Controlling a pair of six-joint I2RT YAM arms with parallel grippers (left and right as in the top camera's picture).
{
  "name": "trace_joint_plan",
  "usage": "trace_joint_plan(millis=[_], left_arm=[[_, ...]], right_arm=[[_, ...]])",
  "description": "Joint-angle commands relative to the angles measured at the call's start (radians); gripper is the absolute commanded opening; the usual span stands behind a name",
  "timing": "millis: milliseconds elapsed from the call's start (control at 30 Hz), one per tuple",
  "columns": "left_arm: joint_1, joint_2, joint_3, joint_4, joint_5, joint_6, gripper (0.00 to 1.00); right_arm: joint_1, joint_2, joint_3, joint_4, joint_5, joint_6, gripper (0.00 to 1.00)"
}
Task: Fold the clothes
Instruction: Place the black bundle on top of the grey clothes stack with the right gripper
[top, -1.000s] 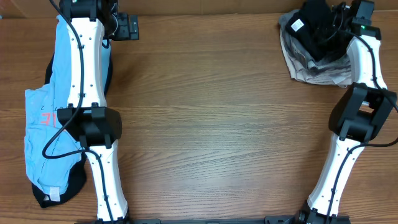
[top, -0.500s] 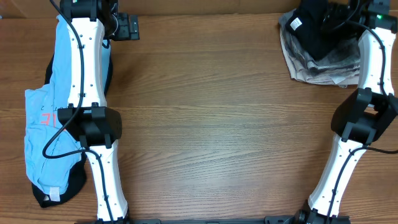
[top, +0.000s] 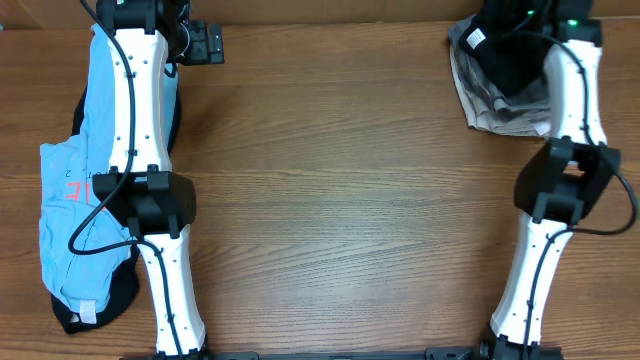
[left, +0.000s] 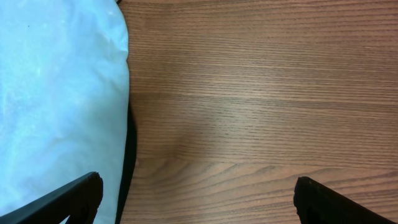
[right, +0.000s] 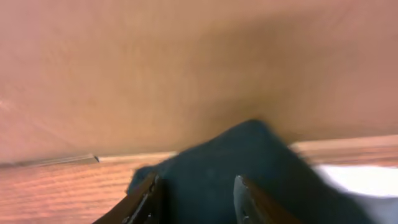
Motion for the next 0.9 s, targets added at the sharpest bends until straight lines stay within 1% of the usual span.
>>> trace_joint_plan(millis=[0,67,133,167,267,367,533,667,800,867], left_arm=[[-0.008,0.013,0.001,0.003,0.013,-0.011,1.0],[-0.008,0.013,0.001,0.003,0.013,-0.011,1.0],[-0.008,0.013,0.001,0.004,0.013,-0.011,1.0],[-0.008,0.013,0.001,0.004,0.013,-0.011,1.0],[-0.008,0.013,0.001,0.003,0.013,-0.011,1.0],[-0.008,0.013,0.001,0.003,0.013,-0.01,1.0],[-0.008,0.013,0.001,0.003,0.012,-0.01,1.0],[-0.008,0.013,0.001,0.003,0.012,-0.01,1.0],[-0.008,0.013,0.001,0.003,0.012,-0.01,1.0],[-0.008,0.013,0.001,0.003,0.012,-0.01,1.0]], right_arm=[[0.003,0.11,0.016,-0.003,0.038,-0.001,0.42],[0.003,0.152,0.016,-0.015,0.037,0.0,0.5],[0.003,0.191,0.016,-0.039,0.037,-0.001,0.62],[0.003,0.212,0.016,-0.059,0.036,-0.001,0.72],[0.003,0.242,0.016,-0.117,0.032,-0.002,0.99],[-0.002,0.241,0.018,-0.149,0.031,-0.002,1.0],[-0.023,0.182,0.061,-0.193,0.017,-0.001,1.0],[-0.044,0.09,0.126,-0.222,0.017,-0.002,1.0],[-0.062,-0.027,0.229,-0.288,0.018,-0.005,1.0],[-0.067,-0.082,0.271,-0.333,0.019,-0.029,1.0]])
